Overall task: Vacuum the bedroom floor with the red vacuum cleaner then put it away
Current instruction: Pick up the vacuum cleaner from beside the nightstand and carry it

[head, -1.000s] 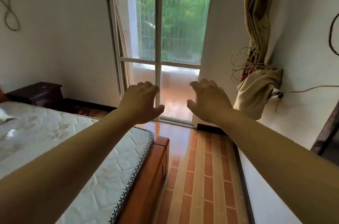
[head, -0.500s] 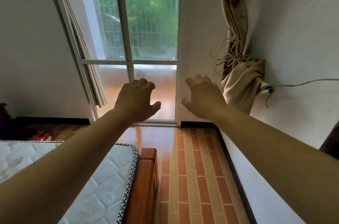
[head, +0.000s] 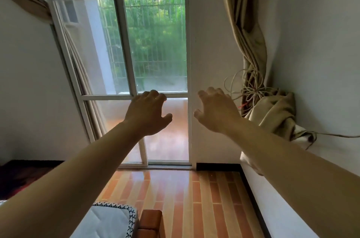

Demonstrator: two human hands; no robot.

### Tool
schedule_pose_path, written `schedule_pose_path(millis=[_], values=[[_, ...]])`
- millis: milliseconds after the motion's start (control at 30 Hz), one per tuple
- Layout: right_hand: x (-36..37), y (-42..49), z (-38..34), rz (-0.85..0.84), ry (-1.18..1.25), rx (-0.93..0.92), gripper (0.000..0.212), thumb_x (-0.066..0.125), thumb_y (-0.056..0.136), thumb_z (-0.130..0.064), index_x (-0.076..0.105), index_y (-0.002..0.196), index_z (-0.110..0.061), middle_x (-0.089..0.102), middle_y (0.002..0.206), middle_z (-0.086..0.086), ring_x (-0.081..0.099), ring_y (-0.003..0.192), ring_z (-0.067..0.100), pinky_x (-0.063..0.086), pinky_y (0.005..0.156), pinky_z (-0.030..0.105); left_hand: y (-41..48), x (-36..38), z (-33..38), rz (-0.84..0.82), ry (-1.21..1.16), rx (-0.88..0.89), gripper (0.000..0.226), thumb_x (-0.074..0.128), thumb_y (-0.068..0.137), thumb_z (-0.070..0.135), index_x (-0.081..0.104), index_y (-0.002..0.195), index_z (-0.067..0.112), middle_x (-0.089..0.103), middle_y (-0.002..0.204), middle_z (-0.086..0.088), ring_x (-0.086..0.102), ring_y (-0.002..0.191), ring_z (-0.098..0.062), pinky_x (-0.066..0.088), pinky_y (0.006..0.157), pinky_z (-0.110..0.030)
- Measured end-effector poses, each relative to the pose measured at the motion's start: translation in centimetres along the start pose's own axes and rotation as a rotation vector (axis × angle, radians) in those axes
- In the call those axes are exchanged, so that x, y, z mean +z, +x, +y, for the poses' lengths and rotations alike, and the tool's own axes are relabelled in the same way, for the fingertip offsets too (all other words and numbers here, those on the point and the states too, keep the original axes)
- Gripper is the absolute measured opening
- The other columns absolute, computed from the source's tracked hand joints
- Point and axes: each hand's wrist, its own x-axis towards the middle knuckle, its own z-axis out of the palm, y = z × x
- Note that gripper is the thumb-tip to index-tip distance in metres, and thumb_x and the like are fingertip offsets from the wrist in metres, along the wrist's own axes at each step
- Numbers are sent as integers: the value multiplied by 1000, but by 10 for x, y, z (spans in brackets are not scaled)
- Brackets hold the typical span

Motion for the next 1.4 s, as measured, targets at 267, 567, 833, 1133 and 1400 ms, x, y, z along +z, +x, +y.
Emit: schedule_pose_path(millis=[267, 567, 833, 1133, 1400], values=[[46, 106, 23, 15, -1, -81, 50, 54, 97, -46, 52, 137, -16, 57, 130, 11, 51, 120, 32, 43, 95, 42, 82, 48, -30, 27, 29, -86, 60, 64, 83, 59, 62, 127, 18, 64, 125, -5, 60, 113, -28, 47, 95, -41], [115, 213, 16, 0, -31, -108, 49, 53, 97, -46, 52, 137, -16, 57, 129, 10, 52, 119, 31, 44, 95, 42, 167, 131, -92, 30, 0, -88, 59, 63, 84, 58, 61, 128, 18, 62, 129, -6, 58, 117, -28, 45, 97, -42], [141, 315, 19, 30, -65, -42, 47, 56, 95, -39, 53, 135, -15, 58, 128, 11, 52, 118, 31, 43, 94, 41, 264, 183, -143, 60, -60, -48, 62, 62, 85, 59, 58, 134, 20, 59, 135, -4, 56, 123, -27, 45, 101, -42], [214, 395, 15, -7, 17, -79, 49, 56, 95, -40, 55, 136, -15, 59, 126, 10, 53, 118, 31, 46, 95, 42, 316, 255, -176, 5, -50, -72, 62, 60, 85, 60, 57, 133, 21, 59, 135, -2, 55, 123, -25, 44, 102, -41], [310, 473, 20, -45, 167, -198, 50, 59, 94, -44, 56, 134, -14, 59, 122, 12, 53, 117, 34, 45, 95, 43, 350, 322, -211, -37, -11, -232, 60, 66, 85, 56, 58, 130, 18, 62, 132, -5, 57, 120, -27, 45, 100, -41]])
